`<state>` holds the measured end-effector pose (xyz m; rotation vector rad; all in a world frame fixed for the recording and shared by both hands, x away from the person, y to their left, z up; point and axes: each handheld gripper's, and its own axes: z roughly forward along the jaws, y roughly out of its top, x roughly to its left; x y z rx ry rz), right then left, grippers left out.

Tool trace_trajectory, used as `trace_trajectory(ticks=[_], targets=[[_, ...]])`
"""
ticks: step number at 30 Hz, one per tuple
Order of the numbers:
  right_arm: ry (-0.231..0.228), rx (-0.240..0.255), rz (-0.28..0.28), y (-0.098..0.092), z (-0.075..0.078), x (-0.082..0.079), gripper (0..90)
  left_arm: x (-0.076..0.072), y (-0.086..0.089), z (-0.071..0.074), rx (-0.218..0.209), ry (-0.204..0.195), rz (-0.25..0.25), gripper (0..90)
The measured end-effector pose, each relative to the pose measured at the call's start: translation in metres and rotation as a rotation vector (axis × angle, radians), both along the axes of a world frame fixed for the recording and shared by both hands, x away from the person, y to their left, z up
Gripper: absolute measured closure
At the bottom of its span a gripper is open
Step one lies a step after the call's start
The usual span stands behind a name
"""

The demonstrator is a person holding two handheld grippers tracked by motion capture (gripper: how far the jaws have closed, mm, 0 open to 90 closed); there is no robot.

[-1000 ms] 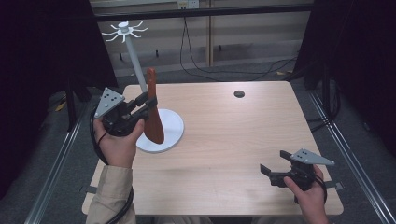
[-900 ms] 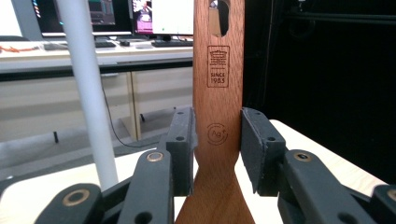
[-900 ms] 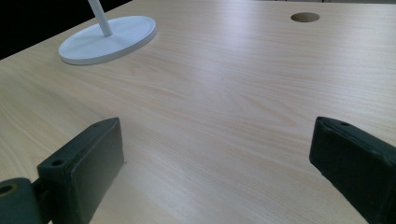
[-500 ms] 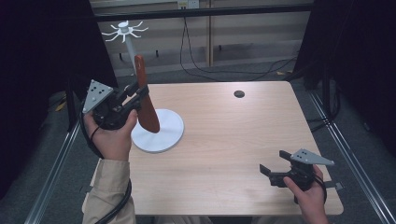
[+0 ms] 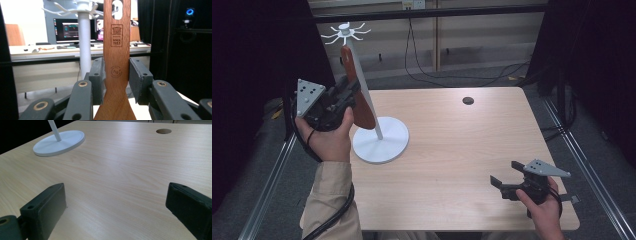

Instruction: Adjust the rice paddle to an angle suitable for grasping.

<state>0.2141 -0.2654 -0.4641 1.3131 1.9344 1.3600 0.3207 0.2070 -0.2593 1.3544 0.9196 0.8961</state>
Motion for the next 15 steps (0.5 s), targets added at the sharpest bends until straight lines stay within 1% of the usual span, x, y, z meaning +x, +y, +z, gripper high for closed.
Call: trace_trajectory(ticks=[1,2,4,6,7,9,11,13,15], targets=[[-0.001,-0.001,-0.001,0.0,0.0,0.0,2.6,0.001,0.0,0.001,0.005,-0.008,0.016,66.5],[0.0,-0.001,0.001,0.0,0.0,0.0,2.5,0.003,0.0,0.002,0.0,-0.014,0.019,66.5],[-0.001,0.0,0.0,0.0,0.0,0.0,2.6,0.006,-0.001,0.004,0.006,-0.018,0.036,66.5],[-0.002,-0.001,0.002,0.001,0.0,0.0,2.6,0.009,-0.003,0.006,0.023,-0.033,0.055,66.5],[-0.001,0.001,0.002,0.001,0.0,0.0,2.6,0.01,-0.003,0.007,0.022,-0.032,0.057,66.5],[-0.001,0.002,0.003,0.001,0.0,0.0,2.6,0.012,-0.004,0.008,0.039,-0.04,0.084,66.4],[0.001,0.004,0.006,0.0,0.0,0.0,2.6,0.015,-0.004,0.007,0.024,-0.034,0.085,66.5],[0.001,0.004,0.006,0.0,0.0,0.0,2.6,0.017,-0.004,0.007,0.034,-0.03,0.093,66.5],[-0.004,0.002,0.007,0.001,0.0,0.0,2.5,0.019,-0.005,0.007,0.033,-0.033,0.096,66.5]])
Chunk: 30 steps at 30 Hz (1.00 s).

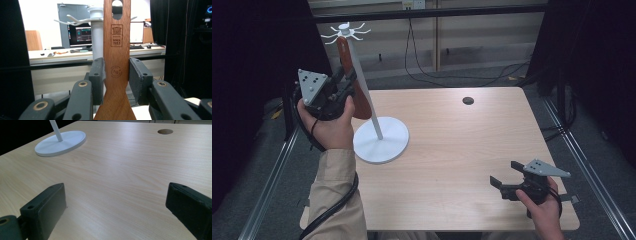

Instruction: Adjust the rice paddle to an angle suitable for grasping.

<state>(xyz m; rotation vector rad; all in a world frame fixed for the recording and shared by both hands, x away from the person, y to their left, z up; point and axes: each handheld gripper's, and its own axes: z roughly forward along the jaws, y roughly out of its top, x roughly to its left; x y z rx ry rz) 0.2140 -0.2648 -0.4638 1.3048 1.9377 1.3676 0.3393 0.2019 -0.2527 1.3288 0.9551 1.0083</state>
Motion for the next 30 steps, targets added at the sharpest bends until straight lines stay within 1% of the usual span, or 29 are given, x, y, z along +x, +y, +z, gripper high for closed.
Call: trace_trajectory(ticks=[1,3,4,5,7,12,14,16,20,22,30], targets=[[0.001,0.001,0.001,0.0,0.0,0.0,2.5,0.001,0.0,0.0,0.004,0.003,0.004,66.5],[0.004,0.002,0.001,0.001,0.0,0.0,2.6,0.003,0.0,0.0,-0.006,0.003,0.008,66.5],[0.003,0.002,0.002,0.001,0.0,0.0,2.5,0.004,0.0,0.0,0.004,0.007,0.017,66.4],[0.0,0.001,0.003,0.001,0.0,0.0,2.5,0.004,0.001,0.0,0.004,0.006,0.021,66.4],[0.0,0.001,0.003,0.001,0.0,0.0,2.6,0.006,0.001,-0.001,-0.002,0.009,0.018,66.4],[0.004,0.002,0.003,0.001,0.0,0.0,2.5,0.009,-0.001,-0.003,0.004,0.017,0.021,66.4],[0.003,0.002,0.003,0.001,0.0,0.0,2.5,0.011,-0.002,-0.005,-0.005,0.017,0.024,66.4],[0.002,0.003,0.002,0.001,0.0,0.0,2.5,0.012,-0.002,-0.006,-0.003,0.021,0.028,66.4],[0.003,0.004,0.002,0.0,0.0,0.0,2.6,0.013,-0.002,-0.009,-0.013,0.026,0.03,66.4],[0.004,0.006,0.0,-0.001,0.0,0.0,2.6,0.014,-0.002,-0.011,-0.019,0.023,0.033,66.4],[0.004,0.006,-0.001,-0.001,0.0,0.0,2.6,0.014,-0.003,-0.012,-0.019,0.021,0.037,66.3]])
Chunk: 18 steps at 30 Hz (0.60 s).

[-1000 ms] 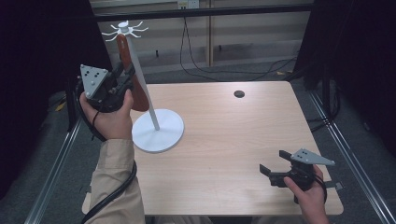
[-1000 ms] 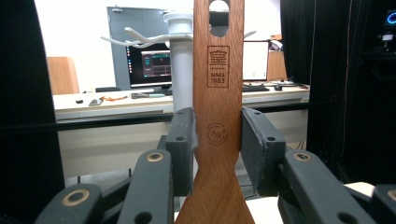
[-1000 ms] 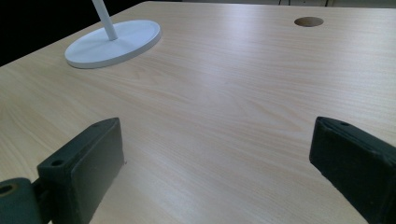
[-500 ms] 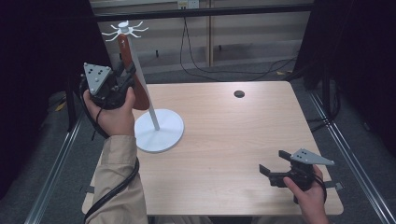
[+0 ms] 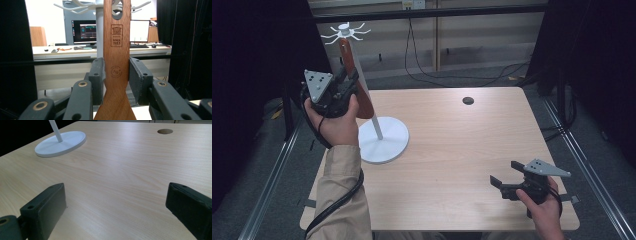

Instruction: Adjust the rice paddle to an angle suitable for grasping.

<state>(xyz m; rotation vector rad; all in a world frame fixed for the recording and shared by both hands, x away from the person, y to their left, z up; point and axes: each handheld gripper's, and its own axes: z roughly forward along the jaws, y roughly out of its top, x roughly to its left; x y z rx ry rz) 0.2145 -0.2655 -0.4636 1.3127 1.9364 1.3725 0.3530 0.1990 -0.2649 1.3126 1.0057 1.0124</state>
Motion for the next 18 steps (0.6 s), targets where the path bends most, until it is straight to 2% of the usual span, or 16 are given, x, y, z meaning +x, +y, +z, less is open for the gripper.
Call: trace_trajectory(ticks=[2,18], targets=[[-0.001,-0.001,0.004,0.0008,-0.0001,0.0003,2.5,-0.0001,0.0004,-0.0001,0.01,-0.002,0.002,66.3],[-0.003,-0.005,0.005,0.0007,0.0003,0.0,2.6,0.0005,-0.0005,-0.0013,0.0,-0.007,-0.006,65.9]])
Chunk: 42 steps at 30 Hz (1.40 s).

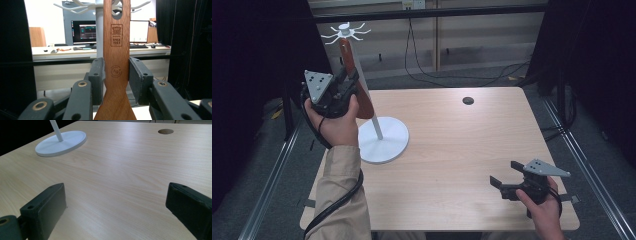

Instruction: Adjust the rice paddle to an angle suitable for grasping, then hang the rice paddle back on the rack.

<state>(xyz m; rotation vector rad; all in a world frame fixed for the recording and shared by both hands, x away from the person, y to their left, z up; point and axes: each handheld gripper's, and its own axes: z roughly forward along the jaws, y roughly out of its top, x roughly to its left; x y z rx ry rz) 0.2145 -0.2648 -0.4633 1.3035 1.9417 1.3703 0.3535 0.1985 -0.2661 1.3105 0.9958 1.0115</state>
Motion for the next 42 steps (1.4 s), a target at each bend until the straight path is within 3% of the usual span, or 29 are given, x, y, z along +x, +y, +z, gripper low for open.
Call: trace_trajectory(ticks=[11,15,21,25,35,42], targets=[[0.001,-0.002,0.003,0.0,0.0,0.0,2.5,0.003,-0.004,-0.007,0.011,0.027,-0.012,58.3],[0.001,0.002,0.003,-0.001,0.001,0.0,2.6,0.004,-0.005,-0.011,-0.002,0.023,-0.02,50.7],[0.003,-0.003,0.005,-0.001,0.0,-0.002,2.6,0.005,-0.008,-0.018,0.011,0.053,-0.042,34.8],[0.002,-0.004,0.003,-0.003,0.001,-0.003,2.5,0.004,-0.01,-0.022,0.013,0.057,-0.042,29.4],[-0.001,-0.006,0.005,-0.002,0.001,-0.004,2.5,-0.007,-0.014,-0.026,0.042,0.01,-0.06,21.4],[-0.002,-0.004,0.002,-0.003,0.003,-0.005,2.5,-0.017,-0.022,-0.027,0.046,0.013,-0.101,16.4]])
